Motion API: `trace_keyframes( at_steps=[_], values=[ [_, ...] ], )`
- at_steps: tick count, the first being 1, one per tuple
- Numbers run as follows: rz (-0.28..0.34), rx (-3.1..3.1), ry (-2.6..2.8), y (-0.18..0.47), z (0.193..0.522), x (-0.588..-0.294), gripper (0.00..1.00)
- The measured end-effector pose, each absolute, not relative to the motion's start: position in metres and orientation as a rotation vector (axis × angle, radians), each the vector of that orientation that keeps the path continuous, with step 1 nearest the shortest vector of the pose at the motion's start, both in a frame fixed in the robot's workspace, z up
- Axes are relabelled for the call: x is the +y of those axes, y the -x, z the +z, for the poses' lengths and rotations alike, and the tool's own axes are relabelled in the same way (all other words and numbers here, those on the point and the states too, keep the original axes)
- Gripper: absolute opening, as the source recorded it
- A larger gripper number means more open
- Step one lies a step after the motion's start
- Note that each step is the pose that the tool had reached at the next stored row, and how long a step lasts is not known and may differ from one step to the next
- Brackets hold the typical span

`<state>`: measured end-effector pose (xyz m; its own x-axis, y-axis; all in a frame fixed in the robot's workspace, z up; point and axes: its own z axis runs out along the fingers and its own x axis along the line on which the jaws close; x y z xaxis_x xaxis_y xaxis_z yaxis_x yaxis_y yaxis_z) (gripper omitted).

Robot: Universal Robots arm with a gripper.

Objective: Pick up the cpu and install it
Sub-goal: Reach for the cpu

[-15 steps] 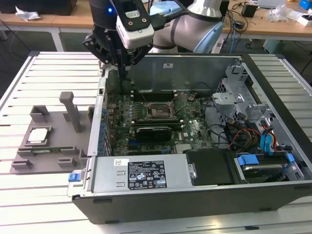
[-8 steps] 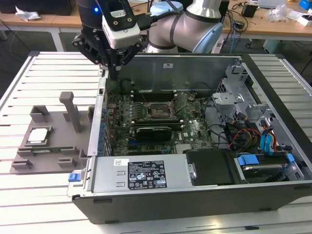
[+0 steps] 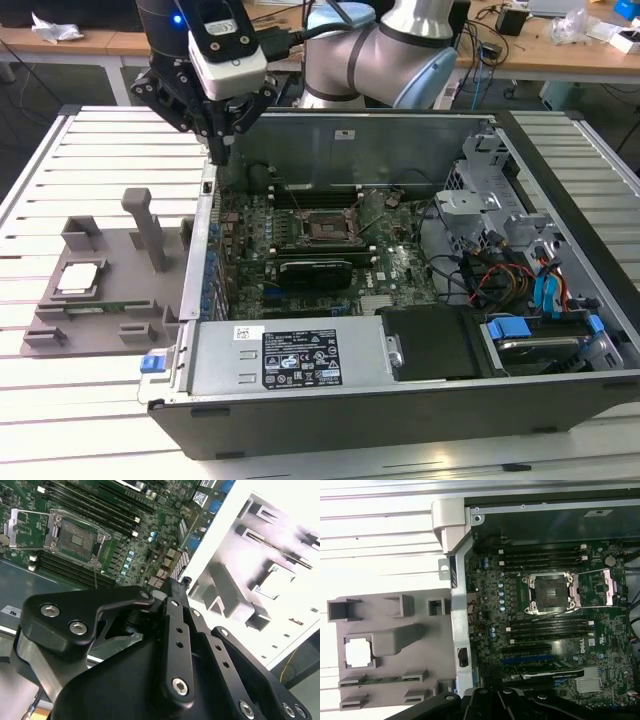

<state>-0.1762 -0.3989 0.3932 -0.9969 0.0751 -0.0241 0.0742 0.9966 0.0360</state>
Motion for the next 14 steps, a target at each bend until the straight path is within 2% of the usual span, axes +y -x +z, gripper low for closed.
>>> trace_keyframes(
  at_steps=[14],
  values=[
    [0.054,3.114,-0.116,0.203,0.393,-0.399,0.11]
  ],
)
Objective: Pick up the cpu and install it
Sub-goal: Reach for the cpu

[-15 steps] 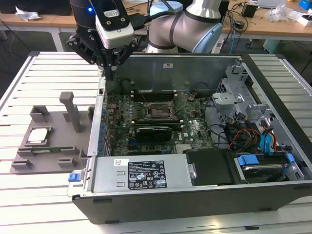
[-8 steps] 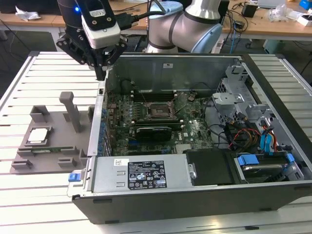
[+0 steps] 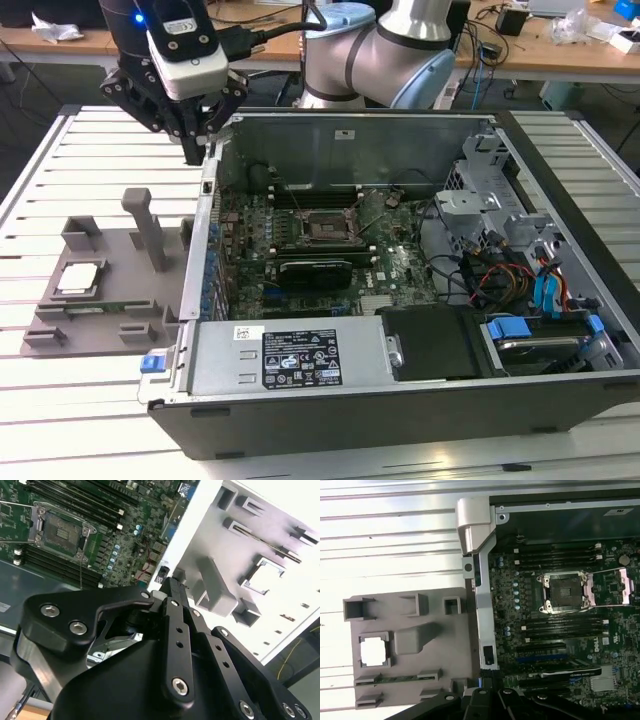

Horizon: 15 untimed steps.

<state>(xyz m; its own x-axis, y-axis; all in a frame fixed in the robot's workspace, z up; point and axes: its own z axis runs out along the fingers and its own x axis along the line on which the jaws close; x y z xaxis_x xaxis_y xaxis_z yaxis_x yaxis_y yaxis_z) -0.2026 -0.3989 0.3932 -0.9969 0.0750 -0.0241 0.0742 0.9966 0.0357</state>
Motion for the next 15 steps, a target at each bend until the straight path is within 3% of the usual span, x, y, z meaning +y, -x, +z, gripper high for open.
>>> trace_keyframes(
  at_steps=[15],
  values=[
    [0.054,3.114,-0.116,0.229,0.393,-0.399,0.11]
  ],
)
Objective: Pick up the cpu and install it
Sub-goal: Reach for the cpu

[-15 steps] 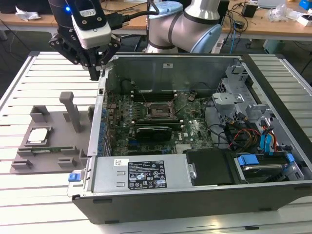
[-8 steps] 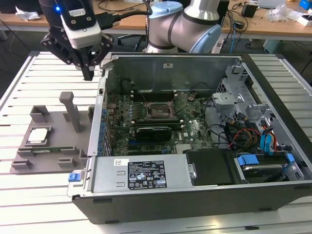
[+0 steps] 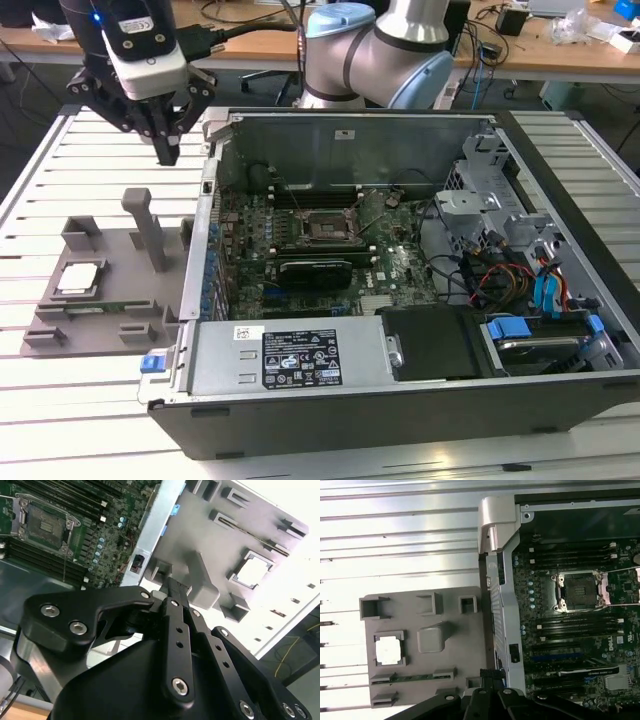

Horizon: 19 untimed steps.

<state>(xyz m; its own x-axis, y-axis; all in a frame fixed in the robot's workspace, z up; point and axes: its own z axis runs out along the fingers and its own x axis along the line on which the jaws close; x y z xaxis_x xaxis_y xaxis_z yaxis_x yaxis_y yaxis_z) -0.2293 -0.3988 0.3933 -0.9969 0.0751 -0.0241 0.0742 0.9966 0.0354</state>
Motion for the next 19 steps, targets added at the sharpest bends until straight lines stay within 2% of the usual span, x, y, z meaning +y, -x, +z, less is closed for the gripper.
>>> trace_keyframes(
  at_steps=[19],
  values=[
    [0.052,3.113,-0.116,0.259,0.393,-0.399,0.11]
  ],
)
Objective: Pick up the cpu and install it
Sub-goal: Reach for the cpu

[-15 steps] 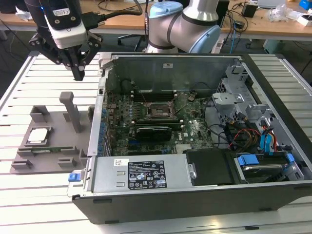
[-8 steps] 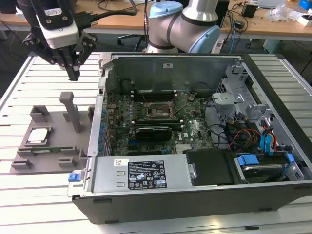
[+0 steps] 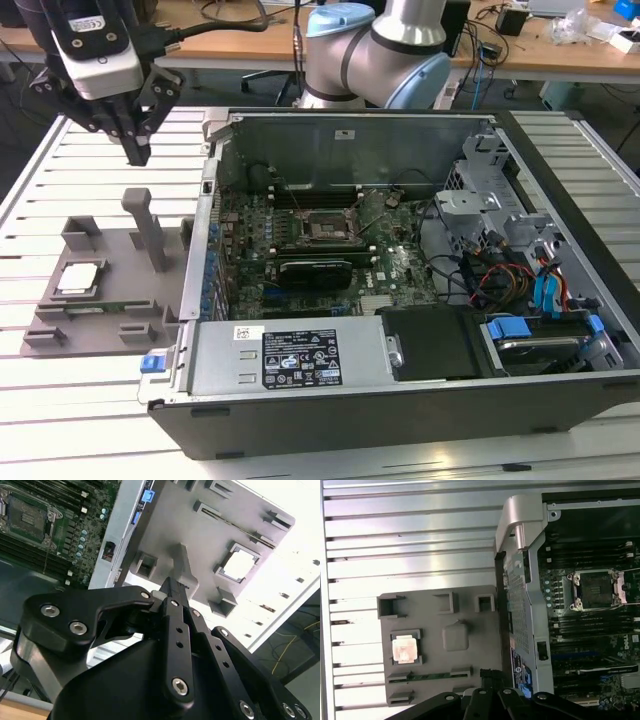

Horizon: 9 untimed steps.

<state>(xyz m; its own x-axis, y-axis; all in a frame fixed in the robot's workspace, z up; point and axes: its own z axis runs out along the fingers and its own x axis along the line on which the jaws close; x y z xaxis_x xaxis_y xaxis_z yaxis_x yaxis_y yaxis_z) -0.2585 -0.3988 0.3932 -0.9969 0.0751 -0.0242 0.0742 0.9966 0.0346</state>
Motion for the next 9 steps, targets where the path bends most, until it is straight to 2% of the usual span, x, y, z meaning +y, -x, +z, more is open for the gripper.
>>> trace_keyframes(
  at_steps=[9],
  values=[
    [0.051,3.114,-0.116,0.272,0.393,-0.399,0.11]
  ],
)
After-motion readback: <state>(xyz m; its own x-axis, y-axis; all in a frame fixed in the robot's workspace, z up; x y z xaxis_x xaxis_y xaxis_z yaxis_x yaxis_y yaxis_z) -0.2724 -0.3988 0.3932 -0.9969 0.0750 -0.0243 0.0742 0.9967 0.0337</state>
